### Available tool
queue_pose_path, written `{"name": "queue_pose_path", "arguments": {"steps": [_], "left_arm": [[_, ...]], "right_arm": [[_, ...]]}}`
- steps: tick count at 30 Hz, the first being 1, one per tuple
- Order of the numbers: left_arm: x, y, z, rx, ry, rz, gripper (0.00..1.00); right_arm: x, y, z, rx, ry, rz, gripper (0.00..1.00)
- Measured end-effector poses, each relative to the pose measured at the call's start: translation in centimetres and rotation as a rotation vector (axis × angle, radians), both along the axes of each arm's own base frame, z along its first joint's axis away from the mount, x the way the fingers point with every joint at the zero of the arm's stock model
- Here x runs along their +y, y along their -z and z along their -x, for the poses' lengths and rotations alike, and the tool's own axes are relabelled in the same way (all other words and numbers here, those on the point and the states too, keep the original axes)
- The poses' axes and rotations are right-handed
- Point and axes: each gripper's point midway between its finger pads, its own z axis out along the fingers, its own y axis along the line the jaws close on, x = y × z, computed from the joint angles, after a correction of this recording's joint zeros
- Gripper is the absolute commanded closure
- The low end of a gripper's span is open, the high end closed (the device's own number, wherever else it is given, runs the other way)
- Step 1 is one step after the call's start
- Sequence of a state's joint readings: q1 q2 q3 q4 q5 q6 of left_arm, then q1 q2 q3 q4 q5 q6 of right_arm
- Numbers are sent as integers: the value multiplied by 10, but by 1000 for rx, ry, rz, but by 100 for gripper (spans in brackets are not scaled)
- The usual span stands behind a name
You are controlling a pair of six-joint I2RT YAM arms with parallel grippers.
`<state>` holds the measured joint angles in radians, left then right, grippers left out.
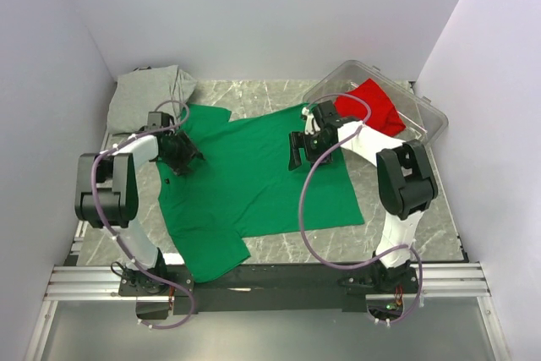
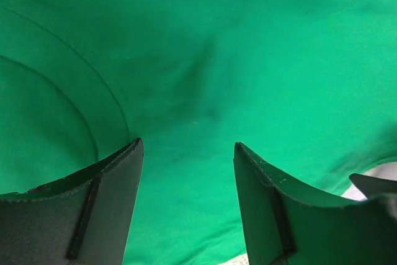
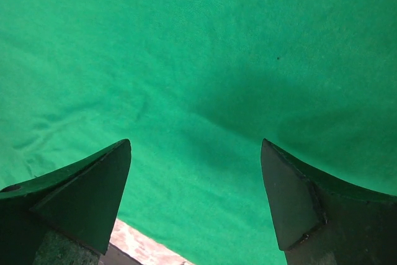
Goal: Fold and stack the t-shirts
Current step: Flatten the tshirt out
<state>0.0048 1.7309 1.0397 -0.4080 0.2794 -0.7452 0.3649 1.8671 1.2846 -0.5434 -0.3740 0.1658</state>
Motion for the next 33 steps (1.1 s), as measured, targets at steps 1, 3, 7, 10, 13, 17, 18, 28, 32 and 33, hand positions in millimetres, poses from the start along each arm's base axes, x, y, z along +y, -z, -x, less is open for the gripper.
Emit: {"name": "queue_pose_path", "arguments": {"steps": [1, 3, 7, 10, 13, 17, 18, 28, 32, 33], "left_arm": [[0, 6, 1, 11, 1, 3, 35], [-3, 9, 0, 15, 6, 23, 35], [-6, 10, -6, 2, 13, 37, 36], [-7, 11, -13, -6, 17, 43, 36], [-7, 10, -23, -21, 17, 42, 36], [-8, 10, -41, -43, 22, 43, 36], [-8, 9, -47, -49, 24, 43, 36], [-13, 5, -109, -125, 65, 8, 36], [-14, 4, -123, -149, 83, -8, 36], [-14, 3, -125, -151, 86, -13, 36]], "right_arm": [[0, 3, 1, 6, 0, 3, 9], [-1, 8, 1, 15, 2, 16, 9], [-4, 19, -2, 25, 11, 41, 9], [-5, 20, -5, 22, 21, 51, 9], [-7, 21, -11, 21, 39, 74, 9], [-7, 22, -25, 14, 58, 111, 9], [-7, 21, -30, 9, 63, 121, 8], [-7, 22, -77, -21, 96, 198, 9], [-5, 21, -83, -6, 93, 209, 8], [-5, 21, -84, -3, 91, 208, 9]]}}
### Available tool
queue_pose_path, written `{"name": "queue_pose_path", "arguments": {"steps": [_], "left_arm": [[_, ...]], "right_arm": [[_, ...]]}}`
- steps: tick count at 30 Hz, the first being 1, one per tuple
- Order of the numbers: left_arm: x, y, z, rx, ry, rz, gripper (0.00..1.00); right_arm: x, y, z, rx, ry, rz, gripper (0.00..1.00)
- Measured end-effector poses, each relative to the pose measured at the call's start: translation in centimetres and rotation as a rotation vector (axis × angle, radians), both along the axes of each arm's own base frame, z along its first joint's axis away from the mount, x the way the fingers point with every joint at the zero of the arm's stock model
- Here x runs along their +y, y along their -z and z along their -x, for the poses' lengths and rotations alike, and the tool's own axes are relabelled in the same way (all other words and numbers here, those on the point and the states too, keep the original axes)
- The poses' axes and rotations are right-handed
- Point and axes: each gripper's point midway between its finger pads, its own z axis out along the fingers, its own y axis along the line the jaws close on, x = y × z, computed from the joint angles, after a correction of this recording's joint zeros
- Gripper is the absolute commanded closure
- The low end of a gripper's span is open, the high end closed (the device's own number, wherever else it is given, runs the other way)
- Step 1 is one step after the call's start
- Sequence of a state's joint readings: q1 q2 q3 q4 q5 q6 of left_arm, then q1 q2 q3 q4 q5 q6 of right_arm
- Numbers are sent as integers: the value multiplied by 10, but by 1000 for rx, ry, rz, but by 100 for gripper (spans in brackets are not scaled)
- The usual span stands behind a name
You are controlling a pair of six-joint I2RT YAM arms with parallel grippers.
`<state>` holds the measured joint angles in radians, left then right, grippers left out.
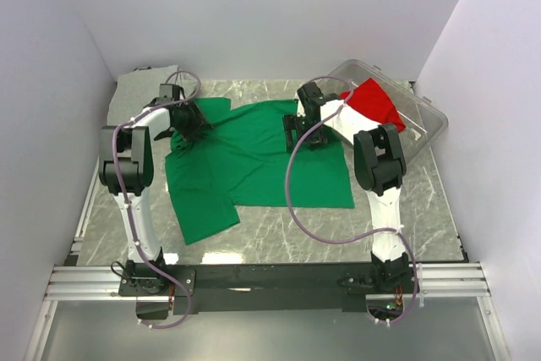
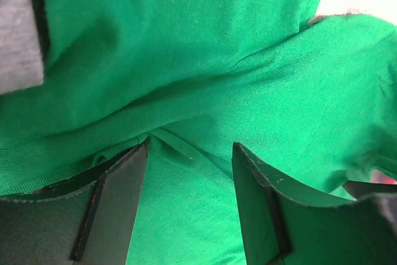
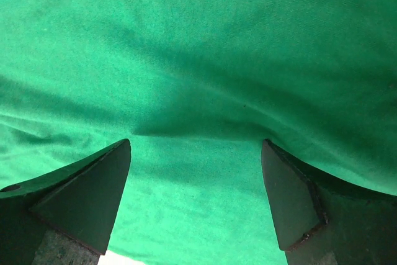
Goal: Fold and stack the t-shirts
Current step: Flatten the tshirt out
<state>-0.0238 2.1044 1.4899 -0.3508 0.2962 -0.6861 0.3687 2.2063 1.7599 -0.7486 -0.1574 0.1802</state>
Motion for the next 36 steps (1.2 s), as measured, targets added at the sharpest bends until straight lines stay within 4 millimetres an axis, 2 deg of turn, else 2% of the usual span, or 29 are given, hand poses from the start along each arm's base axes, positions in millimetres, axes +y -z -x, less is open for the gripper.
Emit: {"name": "queue_pose_path", "arguments": {"steps": [8, 12, 16, 19, 24, 28, 31, 36], "left_arm": [[-5, -2, -2, -11, 29, -43, 36], [-11, -4, 5, -2, 47, -90, 35], [-25, -21, 19, -19, 79, -123, 35], [-33, -42, 35, -53, 93, -134, 35], [-25, -61, 79, -67, 64, -185, 38], [-8, -52, 124, 3, 15, -257, 45], [2, -40, 164, 77, -16, -318, 48], [11, -31, 225, 168, -63, -364, 51]], "right_arm": [[6, -12, -4, -16, -26, -27, 8], [8, -24, -2, -46, -32, -38, 8], [8, -34, 15, -54, -40, -52, 8], [10, -31, 41, -34, -48, -60, 8], [7, -20, 81, 13, -37, -68, 9], [-3, -20, 103, 22, 9, -70, 9], [-8, -29, 108, -13, 47, -80, 9], [-18, -44, 100, -85, 127, -99, 9]]}}
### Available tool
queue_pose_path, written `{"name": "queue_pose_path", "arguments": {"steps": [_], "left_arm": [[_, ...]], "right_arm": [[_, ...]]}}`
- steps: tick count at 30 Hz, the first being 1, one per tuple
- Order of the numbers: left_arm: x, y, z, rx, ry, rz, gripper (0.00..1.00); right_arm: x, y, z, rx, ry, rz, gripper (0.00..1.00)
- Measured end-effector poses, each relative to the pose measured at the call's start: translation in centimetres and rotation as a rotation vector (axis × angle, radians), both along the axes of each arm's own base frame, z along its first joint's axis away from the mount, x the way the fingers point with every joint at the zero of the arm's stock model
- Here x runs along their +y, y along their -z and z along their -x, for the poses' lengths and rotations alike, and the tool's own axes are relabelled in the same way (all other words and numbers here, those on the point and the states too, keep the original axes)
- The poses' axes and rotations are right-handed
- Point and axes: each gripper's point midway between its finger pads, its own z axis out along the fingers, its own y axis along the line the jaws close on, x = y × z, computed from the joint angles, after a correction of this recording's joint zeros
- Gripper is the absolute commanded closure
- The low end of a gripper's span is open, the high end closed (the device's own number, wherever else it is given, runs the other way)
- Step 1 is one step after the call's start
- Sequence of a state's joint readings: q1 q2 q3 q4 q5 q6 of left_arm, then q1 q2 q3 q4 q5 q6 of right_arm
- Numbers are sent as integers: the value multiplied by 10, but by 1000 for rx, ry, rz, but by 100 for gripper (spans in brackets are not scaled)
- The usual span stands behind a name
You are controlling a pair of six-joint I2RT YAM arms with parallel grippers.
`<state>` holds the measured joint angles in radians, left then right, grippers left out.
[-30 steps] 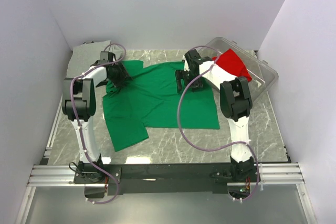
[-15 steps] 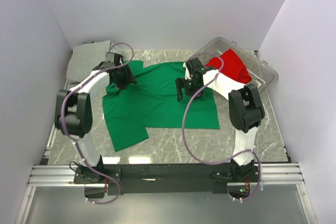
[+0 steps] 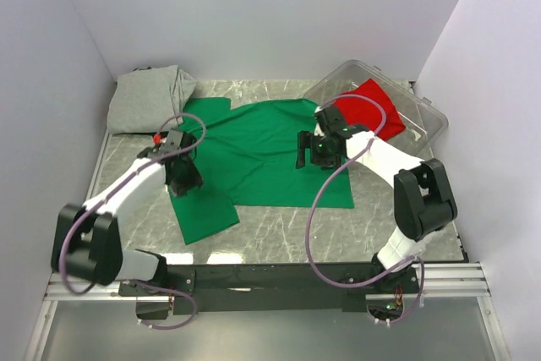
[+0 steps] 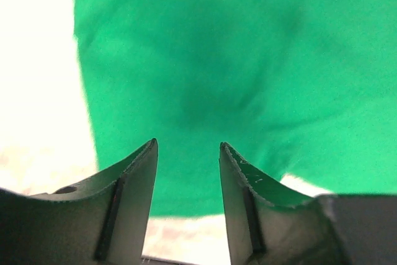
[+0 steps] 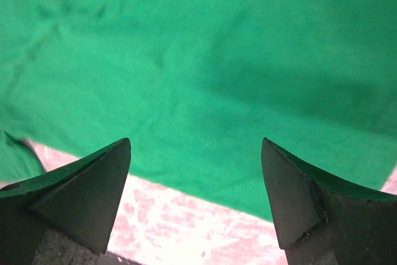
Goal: Fold and stack the t-shirts
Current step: Flatten the tshirt out
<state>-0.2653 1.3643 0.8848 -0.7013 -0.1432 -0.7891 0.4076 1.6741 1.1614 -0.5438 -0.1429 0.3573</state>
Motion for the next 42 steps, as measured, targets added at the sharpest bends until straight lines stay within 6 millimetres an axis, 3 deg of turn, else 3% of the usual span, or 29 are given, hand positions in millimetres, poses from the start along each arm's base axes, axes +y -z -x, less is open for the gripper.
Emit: {"name": "queue_pose_path", "arguments": {"steps": [9, 12, 16, 24, 32, 37, 42], "left_arm": [[0, 10, 84, 90, -94, -21, 58], [-1, 18, 109, 145, -114, -32, 57], [-2, 21, 127, 187, -142, -50, 57], [5, 24, 135, 201, -222, -82, 60], [5, 41, 140, 310, -205, -181, 60], [4, 46, 136, 325, -201, -201, 60], [0, 45, 131, 313, -200, -188, 62]], "right_arm": [[-64, -1, -28, -29, 247, -4, 9], [-70, -3, -32, -37, 264, 1, 9], [-69, -6, -32, -46, 259, -4, 9], [-66, -12, -34, -65, 251, -27, 9], [-79, -23, -32, -99, 282, -40, 9], [-87, -20, -27, -97, 291, -38, 10], [-83, -16, -25, -82, 259, -61, 10]]}}
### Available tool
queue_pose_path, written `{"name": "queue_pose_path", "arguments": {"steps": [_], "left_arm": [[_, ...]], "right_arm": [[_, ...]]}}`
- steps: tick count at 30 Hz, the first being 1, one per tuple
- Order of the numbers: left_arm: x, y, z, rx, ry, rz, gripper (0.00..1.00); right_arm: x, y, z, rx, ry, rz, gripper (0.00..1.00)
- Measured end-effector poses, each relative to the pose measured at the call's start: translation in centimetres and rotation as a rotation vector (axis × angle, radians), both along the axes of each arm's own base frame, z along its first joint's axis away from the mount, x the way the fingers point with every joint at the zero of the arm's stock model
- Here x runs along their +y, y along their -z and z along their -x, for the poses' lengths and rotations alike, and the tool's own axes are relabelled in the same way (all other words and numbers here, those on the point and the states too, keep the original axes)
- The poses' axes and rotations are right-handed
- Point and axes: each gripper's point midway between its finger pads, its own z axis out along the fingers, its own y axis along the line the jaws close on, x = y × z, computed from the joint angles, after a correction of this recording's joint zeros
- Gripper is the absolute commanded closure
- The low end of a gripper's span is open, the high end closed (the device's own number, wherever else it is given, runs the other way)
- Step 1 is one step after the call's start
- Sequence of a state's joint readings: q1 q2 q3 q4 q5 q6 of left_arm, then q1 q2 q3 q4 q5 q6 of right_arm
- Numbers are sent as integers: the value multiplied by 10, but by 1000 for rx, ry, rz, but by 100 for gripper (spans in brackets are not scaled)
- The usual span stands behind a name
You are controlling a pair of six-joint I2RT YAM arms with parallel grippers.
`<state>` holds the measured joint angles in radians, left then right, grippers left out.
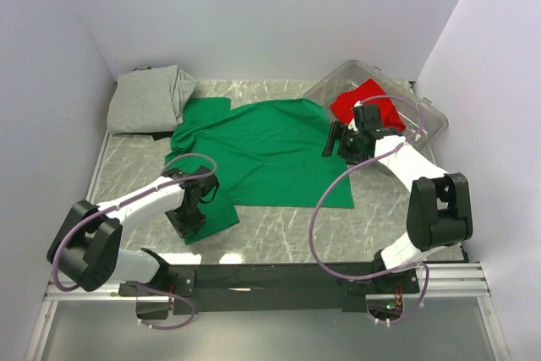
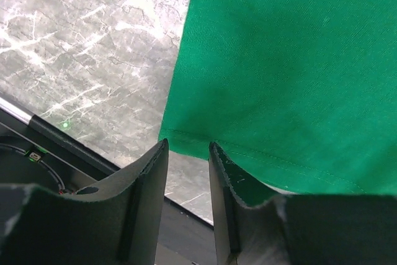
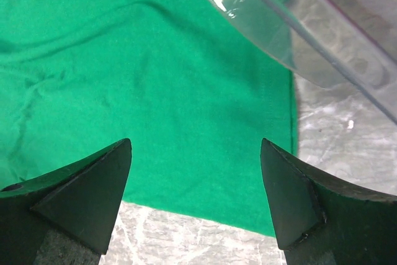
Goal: Fold and stack the t-shirts
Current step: Flatten the tshirt out
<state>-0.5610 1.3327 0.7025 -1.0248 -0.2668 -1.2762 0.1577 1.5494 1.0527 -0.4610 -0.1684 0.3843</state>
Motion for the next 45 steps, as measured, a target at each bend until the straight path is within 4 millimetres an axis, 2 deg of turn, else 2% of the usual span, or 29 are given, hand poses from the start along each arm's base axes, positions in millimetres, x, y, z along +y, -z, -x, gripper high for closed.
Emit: {"name": "queue_pose_path", "arguments": {"steps": [7, 11, 16, 19, 24, 33, 36, 40, 42, 45], "left_arm": [[-2, -3, 3, -39, -23, 41, 64], [-4, -3, 1, -61, -25, 59, 62], [-5, 9, 9, -30, -13, 62, 58], [-6, 9, 11, -36, -5, 66, 53], [-6, 9, 12, -39, -2, 70, 52], [-11, 12, 8, -64, 1, 99, 69], [-13, 13, 6, -66, 2, 105, 78], [-17, 13, 3, -75, 6, 119, 96], [-17, 13, 2, -76, 5, 120, 99], [-18, 11, 1, -78, 11, 122, 100]], "right_arm": [[3, 3, 3, 10, -19, -16, 10], [5, 4, 4, 12, -26, -25, 10], [6, 3, 3, 8, -28, -27, 10], [6, 4, 3, 8, -29, -27, 10], [5, 8, 7, 17, -31, -24, 10], [3, 9, 6, 14, -29, -14, 10], [3, 9, 6, 12, -30, -11, 10], [2, 9, 6, 11, -32, -4, 10], [1, 9, 7, 12, -36, 2, 10], [-1, 11, 10, 25, -36, 10, 10]]}}
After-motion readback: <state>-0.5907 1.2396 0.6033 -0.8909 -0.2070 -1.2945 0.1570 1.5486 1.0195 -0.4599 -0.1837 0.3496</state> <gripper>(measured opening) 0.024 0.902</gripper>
